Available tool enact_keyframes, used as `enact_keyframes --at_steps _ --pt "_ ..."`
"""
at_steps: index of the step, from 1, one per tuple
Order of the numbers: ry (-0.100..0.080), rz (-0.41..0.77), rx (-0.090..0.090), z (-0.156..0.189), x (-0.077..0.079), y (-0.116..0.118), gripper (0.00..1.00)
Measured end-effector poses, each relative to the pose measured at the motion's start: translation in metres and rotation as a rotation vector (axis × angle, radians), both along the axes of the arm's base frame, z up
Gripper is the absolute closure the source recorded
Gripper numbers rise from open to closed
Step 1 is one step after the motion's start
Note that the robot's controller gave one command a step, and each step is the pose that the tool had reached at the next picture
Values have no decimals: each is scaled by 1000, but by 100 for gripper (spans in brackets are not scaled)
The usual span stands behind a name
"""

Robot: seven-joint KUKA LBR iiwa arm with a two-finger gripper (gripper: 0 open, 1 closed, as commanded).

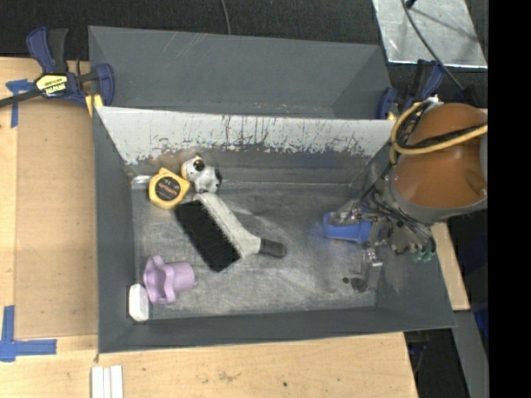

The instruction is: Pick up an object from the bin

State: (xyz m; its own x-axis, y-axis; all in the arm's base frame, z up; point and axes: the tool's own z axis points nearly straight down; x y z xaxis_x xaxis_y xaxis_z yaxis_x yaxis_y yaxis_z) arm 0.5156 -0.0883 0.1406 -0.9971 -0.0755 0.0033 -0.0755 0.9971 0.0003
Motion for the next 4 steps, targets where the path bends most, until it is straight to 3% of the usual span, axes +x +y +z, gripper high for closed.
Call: enact_keyframes --at_steps 1,2,3,4 --pt "-8 -135 2 -45 89 7 100" --pt "-7 -135 2 -45 89 7 100" --pt "0 -165 1 -1 84 2 100" --pt "-8 -155 -1 29 92 0 0"
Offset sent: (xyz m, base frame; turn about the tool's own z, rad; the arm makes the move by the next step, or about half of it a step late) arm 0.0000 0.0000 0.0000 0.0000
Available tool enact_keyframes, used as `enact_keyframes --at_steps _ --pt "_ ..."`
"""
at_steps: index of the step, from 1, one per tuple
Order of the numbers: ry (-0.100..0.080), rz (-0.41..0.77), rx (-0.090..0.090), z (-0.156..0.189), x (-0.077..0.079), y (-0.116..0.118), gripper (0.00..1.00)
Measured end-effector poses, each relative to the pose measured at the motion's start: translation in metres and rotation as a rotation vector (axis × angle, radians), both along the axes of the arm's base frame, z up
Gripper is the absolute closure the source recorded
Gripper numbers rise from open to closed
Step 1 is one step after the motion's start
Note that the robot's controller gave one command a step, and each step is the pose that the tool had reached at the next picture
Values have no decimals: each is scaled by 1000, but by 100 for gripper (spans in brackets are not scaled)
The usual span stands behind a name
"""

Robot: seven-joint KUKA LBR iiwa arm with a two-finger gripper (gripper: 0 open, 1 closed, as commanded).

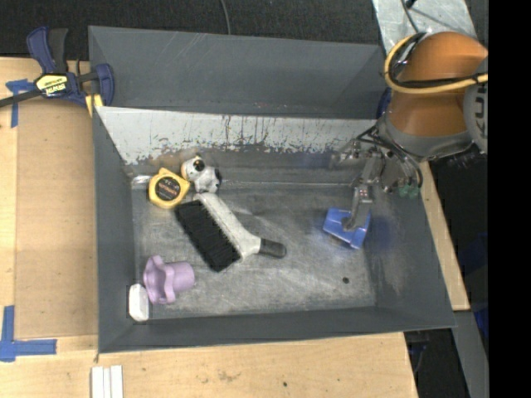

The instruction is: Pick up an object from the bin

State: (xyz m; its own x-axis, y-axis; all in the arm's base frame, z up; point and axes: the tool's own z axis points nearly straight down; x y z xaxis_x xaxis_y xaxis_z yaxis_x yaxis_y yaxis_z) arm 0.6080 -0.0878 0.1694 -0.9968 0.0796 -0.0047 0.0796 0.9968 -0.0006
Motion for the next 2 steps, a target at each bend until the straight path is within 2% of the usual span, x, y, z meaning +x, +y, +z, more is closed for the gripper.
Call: enact_keyframes --at_steps 1,2 --pt "0 0 0 0 0 0 0" --pt "-32 155 4 -87 -17 -40 100"
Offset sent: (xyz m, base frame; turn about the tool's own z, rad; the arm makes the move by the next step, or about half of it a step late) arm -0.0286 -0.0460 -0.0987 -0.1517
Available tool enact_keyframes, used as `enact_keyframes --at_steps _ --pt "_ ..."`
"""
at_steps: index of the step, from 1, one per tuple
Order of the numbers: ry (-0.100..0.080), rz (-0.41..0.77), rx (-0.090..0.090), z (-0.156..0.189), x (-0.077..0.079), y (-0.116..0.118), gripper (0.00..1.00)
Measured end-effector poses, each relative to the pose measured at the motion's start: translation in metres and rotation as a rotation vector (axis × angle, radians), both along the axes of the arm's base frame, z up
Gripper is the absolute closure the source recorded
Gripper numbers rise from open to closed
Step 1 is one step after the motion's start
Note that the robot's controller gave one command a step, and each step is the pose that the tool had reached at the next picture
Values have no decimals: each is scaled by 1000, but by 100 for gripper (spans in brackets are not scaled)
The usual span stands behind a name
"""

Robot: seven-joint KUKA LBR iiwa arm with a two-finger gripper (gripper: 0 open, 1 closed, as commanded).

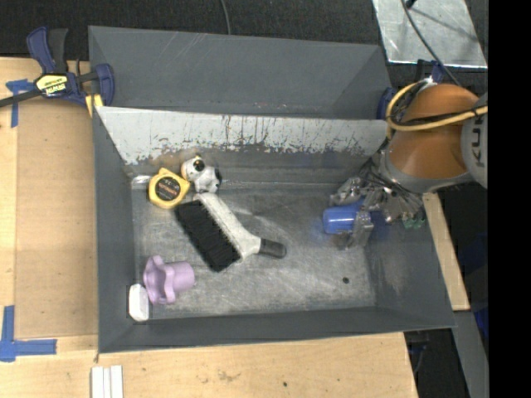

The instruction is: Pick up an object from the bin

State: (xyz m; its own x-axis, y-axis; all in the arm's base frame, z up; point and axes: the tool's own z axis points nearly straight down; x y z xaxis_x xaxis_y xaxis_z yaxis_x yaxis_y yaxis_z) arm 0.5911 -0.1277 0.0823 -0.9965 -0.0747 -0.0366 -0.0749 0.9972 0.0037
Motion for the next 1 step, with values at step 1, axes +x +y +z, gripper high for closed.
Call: enact_keyframes --at_steps 1 --pt "0 0 0 0 0 0 100"
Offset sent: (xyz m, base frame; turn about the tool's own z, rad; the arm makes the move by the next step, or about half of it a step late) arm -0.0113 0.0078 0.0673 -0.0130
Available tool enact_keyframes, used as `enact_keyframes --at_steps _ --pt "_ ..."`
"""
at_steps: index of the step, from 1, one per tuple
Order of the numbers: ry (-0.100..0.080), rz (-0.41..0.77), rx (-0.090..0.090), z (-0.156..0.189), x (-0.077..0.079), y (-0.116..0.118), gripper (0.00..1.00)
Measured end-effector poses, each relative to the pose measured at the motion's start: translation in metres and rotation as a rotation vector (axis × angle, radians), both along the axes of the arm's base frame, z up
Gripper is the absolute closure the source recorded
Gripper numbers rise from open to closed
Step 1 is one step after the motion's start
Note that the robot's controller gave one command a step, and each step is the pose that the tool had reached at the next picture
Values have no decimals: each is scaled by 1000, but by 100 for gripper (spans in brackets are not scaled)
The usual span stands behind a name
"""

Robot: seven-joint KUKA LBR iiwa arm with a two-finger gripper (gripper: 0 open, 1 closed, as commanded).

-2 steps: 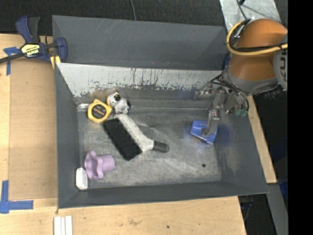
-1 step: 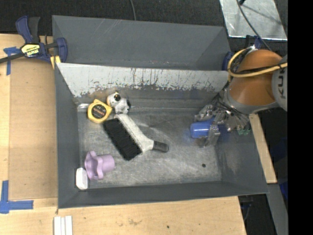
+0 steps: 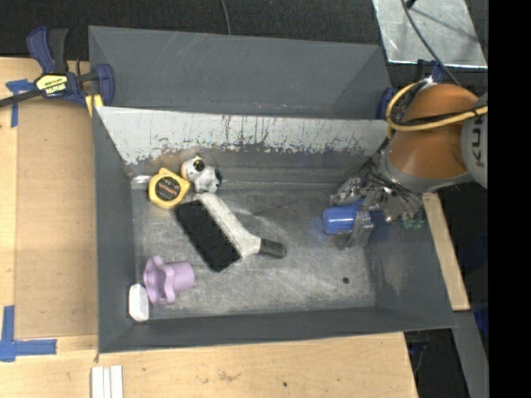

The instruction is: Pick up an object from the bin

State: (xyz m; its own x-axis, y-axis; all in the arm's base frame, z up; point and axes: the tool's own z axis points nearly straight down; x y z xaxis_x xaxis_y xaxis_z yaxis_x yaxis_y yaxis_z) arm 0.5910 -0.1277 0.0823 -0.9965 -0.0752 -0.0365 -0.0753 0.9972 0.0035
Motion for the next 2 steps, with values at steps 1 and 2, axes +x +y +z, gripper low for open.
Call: enact_keyframes --at_steps 1,2 --pt "36 10 -5 50 -12 5 100" --pt "34 9 -6 88 -9 9 100"
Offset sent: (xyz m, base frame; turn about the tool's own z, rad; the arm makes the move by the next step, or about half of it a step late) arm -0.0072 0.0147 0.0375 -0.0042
